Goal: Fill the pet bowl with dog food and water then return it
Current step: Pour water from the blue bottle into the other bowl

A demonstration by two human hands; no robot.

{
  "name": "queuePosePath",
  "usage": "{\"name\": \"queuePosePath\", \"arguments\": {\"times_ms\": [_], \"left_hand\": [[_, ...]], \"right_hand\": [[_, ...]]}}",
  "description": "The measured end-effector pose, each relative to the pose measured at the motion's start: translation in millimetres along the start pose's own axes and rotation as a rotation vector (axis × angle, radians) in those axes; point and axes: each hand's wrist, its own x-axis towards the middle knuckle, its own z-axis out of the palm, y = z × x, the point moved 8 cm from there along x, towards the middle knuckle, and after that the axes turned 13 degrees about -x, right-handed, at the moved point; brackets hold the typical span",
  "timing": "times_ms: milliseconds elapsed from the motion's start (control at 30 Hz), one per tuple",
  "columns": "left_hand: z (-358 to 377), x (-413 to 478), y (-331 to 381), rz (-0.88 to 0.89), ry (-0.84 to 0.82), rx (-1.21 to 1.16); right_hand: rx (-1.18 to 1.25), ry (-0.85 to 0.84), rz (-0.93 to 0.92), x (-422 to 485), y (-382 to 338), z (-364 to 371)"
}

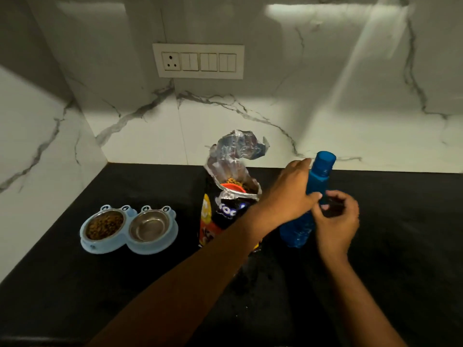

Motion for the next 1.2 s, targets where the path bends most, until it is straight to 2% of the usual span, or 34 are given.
{"name": "queuePosePath", "arguments": {"times_ms": [100,233,433,600,900,1067,1200], "left_hand": [[27,11,-25,-0.097,-0.011,-0.108],[39,19,-55,-0.145,0.078,-0.226],[36,19,-64,-0.121,0.162,-0.281],[29,1,-56,-0.024,0.101,-0.271],[-26,-87,-27,0.156,-0.039,-0.215],[-69,-141,-54,0.128,-0.010,-0.502],[-91,-174,-106,-0.025,-0.078,-0.729]], "right_hand": [[-0.110,-0.212,0.082,2,32,23],[-0.036,-0.391,0.089,-5,41,46],[-0.016,-0.318,0.021,-6,43,38],[-0.013,-0.261,-0.012,-32,33,15],[-0.002,-0.205,-0.070,-127,-20,-13],[0.028,-0.242,-0.096,-184,-62,-1],[0.032,-0.307,-0.119,-222,-97,24]]}}
